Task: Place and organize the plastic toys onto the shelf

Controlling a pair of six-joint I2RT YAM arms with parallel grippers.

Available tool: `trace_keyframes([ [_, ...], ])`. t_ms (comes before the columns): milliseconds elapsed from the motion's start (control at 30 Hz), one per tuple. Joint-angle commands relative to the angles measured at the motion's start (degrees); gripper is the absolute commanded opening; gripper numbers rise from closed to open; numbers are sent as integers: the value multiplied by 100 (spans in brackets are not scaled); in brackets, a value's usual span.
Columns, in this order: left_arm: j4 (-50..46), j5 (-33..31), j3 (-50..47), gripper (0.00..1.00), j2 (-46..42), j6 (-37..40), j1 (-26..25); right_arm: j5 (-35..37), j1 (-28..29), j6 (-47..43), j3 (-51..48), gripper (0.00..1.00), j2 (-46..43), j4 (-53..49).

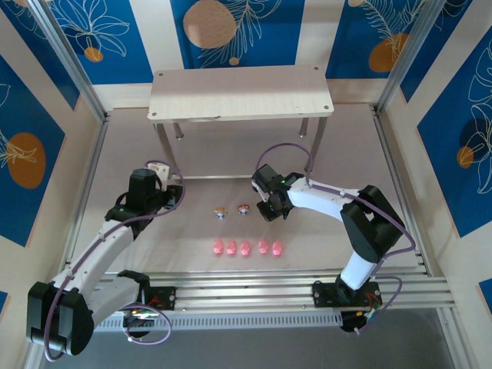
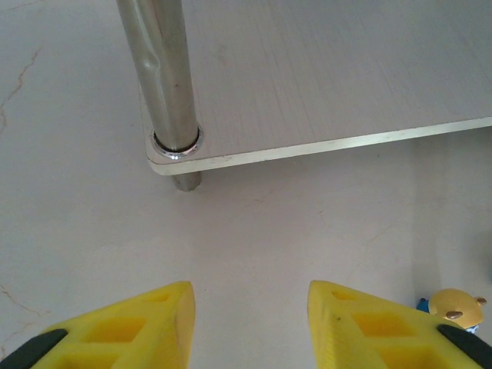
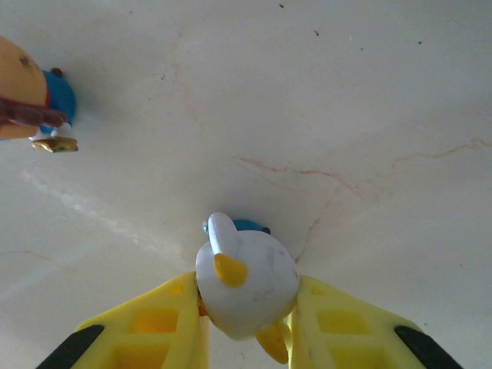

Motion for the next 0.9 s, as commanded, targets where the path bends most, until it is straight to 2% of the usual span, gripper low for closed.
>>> trace_keyframes([
  [0,14,26,209,44,2,105,-55,345,78,-197,176,22,-331,-281],
  [333,-56,139,410,44,3,80,-55,790,-71,-958,1116,23,-589,-944],
  [633,-93,269,534,44,-14,38,-55,795,-454,-1443,2196,23,132,-1180],
  [867,-163,278,569,44,-49,78,-55,871,-519,-1572,2488,23,565,-1137],
])
